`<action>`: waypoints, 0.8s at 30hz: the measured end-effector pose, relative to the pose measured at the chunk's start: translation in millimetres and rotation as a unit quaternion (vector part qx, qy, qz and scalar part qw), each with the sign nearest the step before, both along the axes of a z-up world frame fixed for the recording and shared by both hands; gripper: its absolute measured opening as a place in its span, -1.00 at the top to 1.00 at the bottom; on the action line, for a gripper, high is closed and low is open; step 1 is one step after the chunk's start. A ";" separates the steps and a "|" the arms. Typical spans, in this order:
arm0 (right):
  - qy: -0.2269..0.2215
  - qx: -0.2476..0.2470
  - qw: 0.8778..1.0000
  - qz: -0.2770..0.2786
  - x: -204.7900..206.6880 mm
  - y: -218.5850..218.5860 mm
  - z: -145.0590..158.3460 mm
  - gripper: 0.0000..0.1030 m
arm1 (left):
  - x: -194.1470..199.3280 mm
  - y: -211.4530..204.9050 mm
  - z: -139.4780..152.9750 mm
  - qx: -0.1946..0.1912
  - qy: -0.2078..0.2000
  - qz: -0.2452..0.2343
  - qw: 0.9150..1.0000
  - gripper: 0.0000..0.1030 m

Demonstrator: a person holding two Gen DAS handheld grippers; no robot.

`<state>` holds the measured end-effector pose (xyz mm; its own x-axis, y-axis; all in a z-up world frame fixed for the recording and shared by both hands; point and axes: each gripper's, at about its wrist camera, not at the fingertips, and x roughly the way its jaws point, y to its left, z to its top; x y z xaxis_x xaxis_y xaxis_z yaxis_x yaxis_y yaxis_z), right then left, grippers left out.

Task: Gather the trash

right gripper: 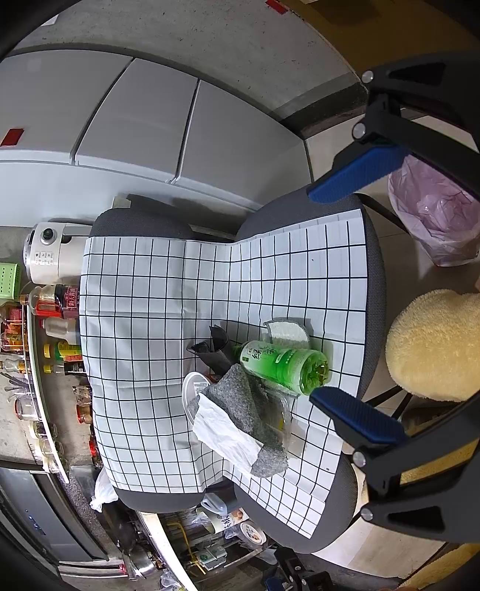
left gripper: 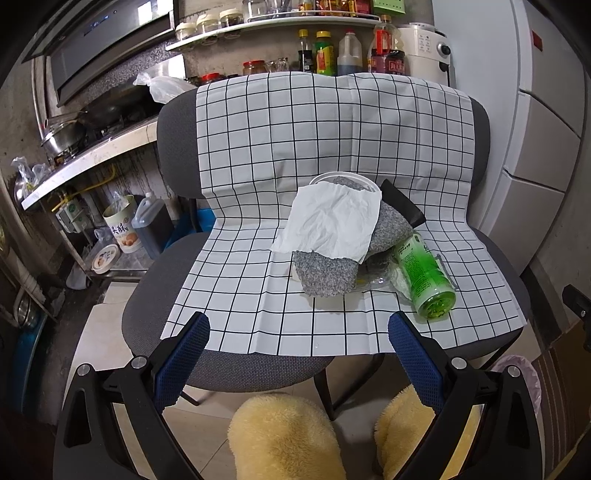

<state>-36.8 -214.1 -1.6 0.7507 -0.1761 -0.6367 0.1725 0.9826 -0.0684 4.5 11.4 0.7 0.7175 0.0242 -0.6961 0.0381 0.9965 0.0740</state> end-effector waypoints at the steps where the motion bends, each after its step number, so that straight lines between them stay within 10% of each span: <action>1: 0.000 0.000 1.000 0.000 -0.2 0.2 -0.1 -0.89 | -0.1 0.1 0.3 -0.001 0.000 0.001 1.000 -0.87; 24: 0.003 0.000 1.000 0.002 1.0 1.8 -1.4 -0.89 | -0.8 2.0 1.5 -0.002 -0.002 0.002 1.000 -0.87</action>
<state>-35.8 -212.3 -3.0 0.7475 -0.1723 -0.6415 0.1673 0.9835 -0.0691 3.6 13.4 2.3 0.7199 0.0251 -0.6936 0.0333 0.9969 0.0707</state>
